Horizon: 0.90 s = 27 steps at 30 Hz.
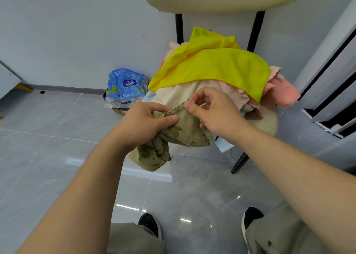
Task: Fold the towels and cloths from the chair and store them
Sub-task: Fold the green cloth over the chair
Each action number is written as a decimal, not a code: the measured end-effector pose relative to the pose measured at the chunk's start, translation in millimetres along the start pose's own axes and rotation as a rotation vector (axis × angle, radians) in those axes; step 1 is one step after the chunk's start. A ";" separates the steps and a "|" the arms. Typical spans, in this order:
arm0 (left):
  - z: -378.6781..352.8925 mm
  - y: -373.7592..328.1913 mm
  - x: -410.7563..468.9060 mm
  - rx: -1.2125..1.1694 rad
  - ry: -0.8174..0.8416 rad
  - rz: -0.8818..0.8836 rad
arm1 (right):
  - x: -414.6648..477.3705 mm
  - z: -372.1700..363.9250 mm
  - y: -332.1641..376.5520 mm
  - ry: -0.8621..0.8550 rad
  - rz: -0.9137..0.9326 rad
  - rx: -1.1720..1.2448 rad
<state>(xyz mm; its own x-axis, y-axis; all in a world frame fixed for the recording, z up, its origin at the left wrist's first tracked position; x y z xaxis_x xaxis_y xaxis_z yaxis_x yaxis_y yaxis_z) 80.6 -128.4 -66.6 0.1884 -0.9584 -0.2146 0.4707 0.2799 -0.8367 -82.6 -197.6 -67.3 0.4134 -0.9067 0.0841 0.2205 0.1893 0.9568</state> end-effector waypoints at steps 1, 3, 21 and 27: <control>0.0 0.3 -0.1 -0.003 -0.001 0.004 | 0.5 0.9 -0.4 -0.009 0.001 -0.004; -0.6 0.9 -0.1 -0.013 0.004 0.013 | 1.3 1.9 -2.0 -0.020 0.003 -0.020; 10.1 -0.4 -4.3 0.076 0.024 0.002 | -1.4 1.8 15.8 0.257 0.067 -0.370; 60.8 10.1 -7.3 -0.410 -0.193 0.075 | 10.5 59.9 33.8 0.115 0.039 0.025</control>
<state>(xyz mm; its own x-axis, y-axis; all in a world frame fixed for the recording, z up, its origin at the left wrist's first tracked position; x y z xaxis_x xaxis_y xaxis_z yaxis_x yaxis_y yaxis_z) 136.4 -115.1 -42.8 0.3842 -0.8975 -0.2165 0.0773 0.2650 -0.9612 -123.8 -223.3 -17.5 0.5201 -0.8494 0.0899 0.1806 0.2122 0.9604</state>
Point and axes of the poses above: each hand's wrist, its own x-axis towards the middle knuckle, its own z-axis out of the back of the hand, y = z × x, the point moved 10 cm from there along x, towards the middle knuckle, and after that the axes turned 2 degrees about x, right-handed, at the moved point
